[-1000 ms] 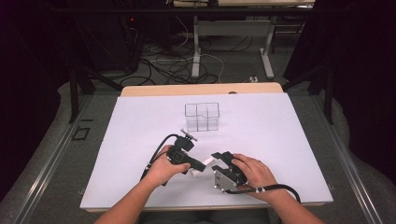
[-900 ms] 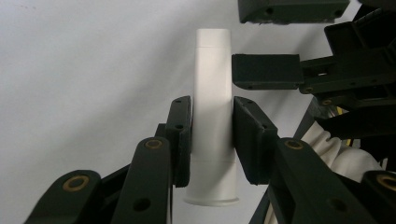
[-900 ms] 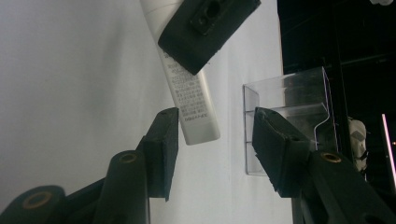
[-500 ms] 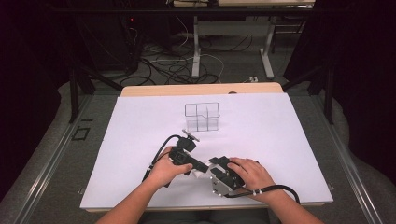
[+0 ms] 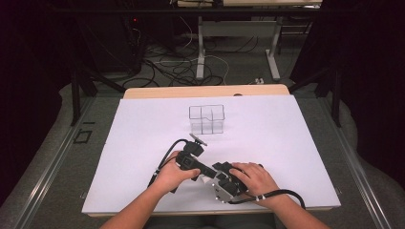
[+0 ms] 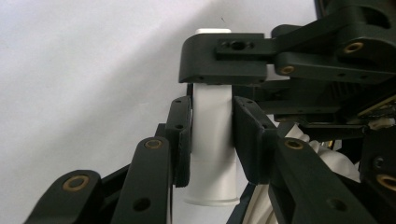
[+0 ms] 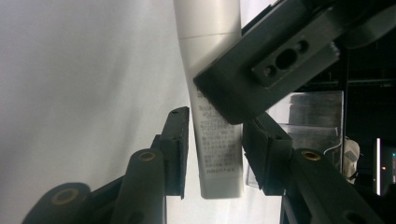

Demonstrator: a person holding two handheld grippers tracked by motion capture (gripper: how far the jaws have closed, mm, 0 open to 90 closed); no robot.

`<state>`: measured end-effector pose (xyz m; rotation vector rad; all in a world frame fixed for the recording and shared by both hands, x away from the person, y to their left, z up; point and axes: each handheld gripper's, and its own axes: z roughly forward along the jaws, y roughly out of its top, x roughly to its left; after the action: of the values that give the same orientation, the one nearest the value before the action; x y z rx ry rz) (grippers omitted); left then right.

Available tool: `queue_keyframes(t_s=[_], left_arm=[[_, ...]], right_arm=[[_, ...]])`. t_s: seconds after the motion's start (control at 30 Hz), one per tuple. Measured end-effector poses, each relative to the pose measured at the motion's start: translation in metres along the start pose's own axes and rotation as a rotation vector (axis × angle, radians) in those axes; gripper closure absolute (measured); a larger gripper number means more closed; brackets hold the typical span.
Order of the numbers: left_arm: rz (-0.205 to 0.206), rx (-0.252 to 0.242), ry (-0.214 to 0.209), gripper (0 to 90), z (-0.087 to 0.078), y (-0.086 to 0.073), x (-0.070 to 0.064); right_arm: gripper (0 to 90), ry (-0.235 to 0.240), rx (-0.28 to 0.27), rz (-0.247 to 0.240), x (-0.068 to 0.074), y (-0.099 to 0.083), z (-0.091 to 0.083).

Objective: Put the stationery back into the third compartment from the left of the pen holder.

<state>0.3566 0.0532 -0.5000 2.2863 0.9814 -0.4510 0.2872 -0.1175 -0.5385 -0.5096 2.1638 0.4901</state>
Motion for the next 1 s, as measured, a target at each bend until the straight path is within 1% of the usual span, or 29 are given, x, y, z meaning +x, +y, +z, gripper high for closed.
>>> queue_keyframes(t_s=[0.03, 0.07, 0.2, 0.27, 0.33, 0.37, 0.4, 0.43, 0.5, 0.53, 0.6, 0.63, 0.67, 0.73, 0.8, 0.87, 0.9, 0.93, 1.0], left_arm=[[0.003, 0.000, -0.001, 68.9, 0.000, 0.000, 0.000], [0.003, -0.001, -0.003, 68.9, 0.000, 0.000, -0.001], [0.004, -0.003, -0.005, 68.9, 0.000, 0.000, -0.002], [0.003, -0.004, -0.005, 68.9, 0.001, 0.000, -0.002], [0.001, -0.005, -0.007, 68.8, 0.001, 0.000, -0.002], [0.001, -0.006, -0.008, 68.8, 0.001, 0.000, -0.002], [0.001, -0.006, -0.008, 68.8, 0.001, 0.000, -0.001], [0.001, -0.006, -0.010, 68.8, 0.001, 0.000, -0.001], [-0.002, -0.009, -0.012, 68.7, 0.001, 0.000, -0.001], [-0.004, -0.012, -0.012, 68.6, 0.001, 0.000, -0.001], [-0.001, -0.015, -0.008, 68.4, 0.001, 0.000, -0.001], [0.000, -0.017, -0.007, 68.2, 0.001, 0.000, -0.001], [-0.002, -0.022, -0.008, 67.9, 0.001, 0.000, -0.001], [-0.002, -0.031, -0.019, 64.5, -0.001, 0.000, 0.000], [-0.013, -0.049, -0.026, 60.9, -0.004, 0.000, 0.000], [-0.010, -0.065, -0.019, 58.3, -0.007, 0.000, 0.001], [-0.011, -0.071, -0.017, 57.7, -0.009, 0.000, 0.002], [-0.016, -0.080, -0.015, 57.1, -0.010, -0.001, 0.002], [-0.012, -0.098, -0.003, 55.3, -0.014, -0.001, 0.006]], right_arm=[[62.9, 0.003, 0.003, -0.001, 0.000, 0.000, 0.000], [63.6, -0.012, -0.011, -0.003, 0.001, -0.001, 0.002], [66.8, -0.004, -0.011, -0.018, 0.001, -0.001, 0.002], [68.8, -0.007, -0.007, -0.018, 0.001, 0.000, 0.002], [69.4, -0.007, -0.002, -0.028, 0.001, 0.000, 0.002], [69.6, 0.001, -0.006, -0.030, 0.001, 0.000, 0.002], [69.8, -0.007, 0.000, -0.039, 0.001, 0.000, 0.002], [70.0, 0.018, 0.017, -0.044, 0.000, 0.000, 0.001], [70.3, 0.013, 0.019, -0.041, 0.000, 0.000, 0.001], [70.3, -0.006, 0.000, -0.042, 0.001, 0.000, 0.002], [70.4, -0.002, 0.010, -0.049, 0.000, 0.000, 0.002], [70.4, -0.006, 0.009, -0.043, 0.001, 0.000, 0.002], [70.4, 0.013, 0.016, -0.041, 0.000, 0.000, 0.001], [70.5, 0.015, 0.022, -0.042, 0.000, -0.001, 0.001], [70.5, 0.017, 0.024, -0.041, 0.001, -0.001, 0.002], [70.5, 0.024, 0.025, -0.048, 0.001, -0.001, 0.002], [70.5, 0.020, 0.035, -0.041, 0.001, -0.002, 0.002], [70.5, 0.008, 0.010, -0.037, 0.002, -0.003, 0.004], [70.5, -0.001, 0.016, -0.033, 0.002, -0.004, 0.003]])
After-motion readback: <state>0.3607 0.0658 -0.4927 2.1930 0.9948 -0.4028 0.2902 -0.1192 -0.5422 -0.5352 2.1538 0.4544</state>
